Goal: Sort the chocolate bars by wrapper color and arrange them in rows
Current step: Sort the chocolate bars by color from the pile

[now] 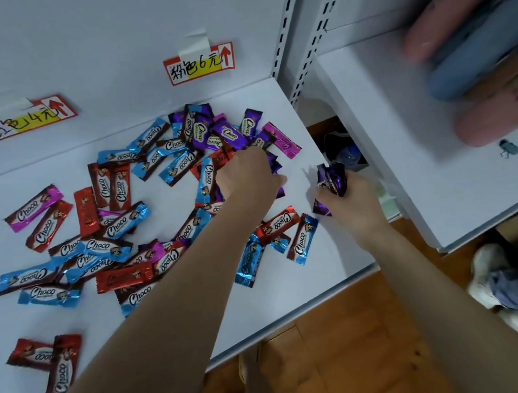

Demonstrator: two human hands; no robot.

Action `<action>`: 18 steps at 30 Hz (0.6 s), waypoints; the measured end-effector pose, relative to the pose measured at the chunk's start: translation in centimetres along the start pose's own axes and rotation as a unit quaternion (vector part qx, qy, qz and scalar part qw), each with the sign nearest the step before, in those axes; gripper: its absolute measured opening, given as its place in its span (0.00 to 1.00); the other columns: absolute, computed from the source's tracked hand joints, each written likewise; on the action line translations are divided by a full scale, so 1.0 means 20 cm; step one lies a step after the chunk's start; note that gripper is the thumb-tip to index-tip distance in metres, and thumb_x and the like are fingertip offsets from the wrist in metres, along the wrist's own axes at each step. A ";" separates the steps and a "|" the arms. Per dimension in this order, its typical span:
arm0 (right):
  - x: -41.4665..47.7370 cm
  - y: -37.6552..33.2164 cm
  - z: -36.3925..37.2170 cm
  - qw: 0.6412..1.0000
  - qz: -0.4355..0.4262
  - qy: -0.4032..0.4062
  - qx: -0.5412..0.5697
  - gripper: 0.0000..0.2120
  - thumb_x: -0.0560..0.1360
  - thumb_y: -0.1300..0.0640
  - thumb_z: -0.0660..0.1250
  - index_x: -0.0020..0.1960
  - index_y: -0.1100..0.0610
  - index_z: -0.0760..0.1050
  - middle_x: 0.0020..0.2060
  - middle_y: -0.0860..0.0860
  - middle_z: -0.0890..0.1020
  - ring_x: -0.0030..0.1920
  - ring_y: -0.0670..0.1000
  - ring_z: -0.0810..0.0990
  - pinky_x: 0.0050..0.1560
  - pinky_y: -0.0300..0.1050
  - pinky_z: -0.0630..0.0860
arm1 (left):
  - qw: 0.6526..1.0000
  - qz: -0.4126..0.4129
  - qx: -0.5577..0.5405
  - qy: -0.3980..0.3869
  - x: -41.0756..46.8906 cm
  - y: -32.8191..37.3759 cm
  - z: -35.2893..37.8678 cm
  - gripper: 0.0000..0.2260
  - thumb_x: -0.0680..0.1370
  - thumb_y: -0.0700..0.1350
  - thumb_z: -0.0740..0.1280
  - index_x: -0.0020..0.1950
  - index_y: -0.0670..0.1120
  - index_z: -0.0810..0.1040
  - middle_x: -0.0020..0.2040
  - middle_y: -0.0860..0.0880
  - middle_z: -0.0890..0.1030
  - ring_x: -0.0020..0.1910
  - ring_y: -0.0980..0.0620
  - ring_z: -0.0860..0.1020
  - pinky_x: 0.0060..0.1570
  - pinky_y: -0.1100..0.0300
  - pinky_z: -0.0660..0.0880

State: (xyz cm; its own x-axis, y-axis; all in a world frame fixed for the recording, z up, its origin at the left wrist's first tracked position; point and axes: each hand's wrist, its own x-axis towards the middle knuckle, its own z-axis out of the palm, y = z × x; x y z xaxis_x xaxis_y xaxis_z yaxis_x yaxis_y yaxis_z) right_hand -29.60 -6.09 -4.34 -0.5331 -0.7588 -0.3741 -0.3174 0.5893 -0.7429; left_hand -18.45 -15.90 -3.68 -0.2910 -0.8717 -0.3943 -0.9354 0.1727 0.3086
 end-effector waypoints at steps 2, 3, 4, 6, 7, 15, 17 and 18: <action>-0.01 0.01 -0.01 1.000 -0.003 0.003 0.013 0.05 0.74 0.63 0.66 0.47 0.65 0.74 0.40 0.59 0.77 0.42 0.54 0.75 0.47 0.48 0.73 | 1.000 -0.005 -0.008 -0.005 0.00 0.01 -0.01 0.14 0.76 0.52 0.68 0.46 0.45 0.66 0.41 0.48 0.71 0.40 0.50 0.71 0.38 0.57 0.65; -0.01 0.01 -0.02 1.000 -0.003 0.006 0.018 0.04 0.74 0.63 0.66 0.46 0.64 0.73 0.40 0.60 0.77 0.42 0.55 0.76 0.48 0.49 0.74 | 1.000 -0.005 -0.013 -0.005 0.00 0.02 -0.01 0.13 0.76 0.50 0.68 0.46 0.45 0.66 0.41 0.48 0.71 0.41 0.50 0.71 0.39 0.57 0.66; -0.01 0.00 -0.02 1.000 -0.004 0.008 0.022 0.04 0.74 0.64 0.66 0.46 0.64 0.73 0.40 0.62 0.77 0.42 0.56 0.76 0.49 0.51 0.74 | 1.000 0.000 -0.015 -0.004 -0.01 0.03 -0.01 0.12 0.76 0.49 0.67 0.46 0.45 0.66 0.42 0.48 0.71 0.42 0.50 0.70 0.40 0.57 0.66; -0.02 0.00 -0.03 1.000 -0.008 0.005 0.025 0.04 0.74 0.64 0.66 0.45 0.64 0.73 0.42 0.64 0.78 0.42 0.56 0.77 0.49 0.52 0.75 | 1.000 0.013 -0.019 0.003 -0.01 0.04 -0.01 0.10 0.77 0.47 0.66 0.46 0.45 0.65 0.42 0.48 0.71 0.42 0.49 0.70 0.40 0.57 0.66; -0.02 0.00 -0.04 1.000 -0.012 -0.001 0.023 0.03 0.74 0.64 0.66 0.44 0.62 0.72 0.41 0.62 0.78 0.41 0.54 0.76 0.48 0.50 0.74 | 0.999 0.017 -0.031 0.008 -0.01 0.04 -0.01 0.10 0.77 0.47 0.66 0.46 0.45 0.65 0.41 0.48 0.71 0.42 0.49 0.71 0.40 0.57 0.66; -0.08 -0.15 0.05 0.993 -0.107 -0.006 -0.042 0.08 0.73 0.57 0.68 0.48 0.58 0.71 0.37 0.45 0.74 0.36 0.39 0.74 0.32 0.26 0.67 | 0.939 0.031 -0.333 0.078 -0.20 -0.22 -0.14 0.05 0.73 0.41 0.69 0.46 0.43 0.74 0.38 0.50 0.77 0.37 0.52 0.74 0.38 0.67 0.72; -0.09 -0.23 0.15 0.987 -0.146 -0.030 -0.067 0.09 0.74 0.57 0.68 0.51 0.57 0.71 0.40 0.47 0.75 0.40 0.44 0.72 0.33 0.24 0.66 | 0.928 0.017 -0.360 0.096 -0.31 -0.38 -0.19 0.05 0.73 0.40 0.69 0.46 0.45 0.73 0.35 0.54 0.74 0.34 0.57 0.72 0.31 0.74 0.68; -0.10 -0.29 0.21 0.982 -0.170 -0.046 -0.074 0.09 0.74 0.57 0.68 0.51 0.56 0.71 0.41 0.47 0.74 0.41 0.46 0.72 0.33 0.25 0.66 | 0.924 0.003 -0.368 0.104 -0.36 -0.48 -0.22 0.05 0.74 0.39 0.69 0.46 0.45 0.73 0.35 0.54 0.73 0.34 0.57 0.72 0.30 0.74 0.67</action>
State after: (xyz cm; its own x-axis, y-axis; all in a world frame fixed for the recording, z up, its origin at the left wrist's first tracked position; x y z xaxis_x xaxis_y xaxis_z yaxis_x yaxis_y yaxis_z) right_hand -23.39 -9.07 -1.66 -0.3048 -0.9367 -0.1722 -0.5789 0.3257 -0.7475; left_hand -6.54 -13.25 0.04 -0.1789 -0.9545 -0.2385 -0.5217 -0.1135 0.8455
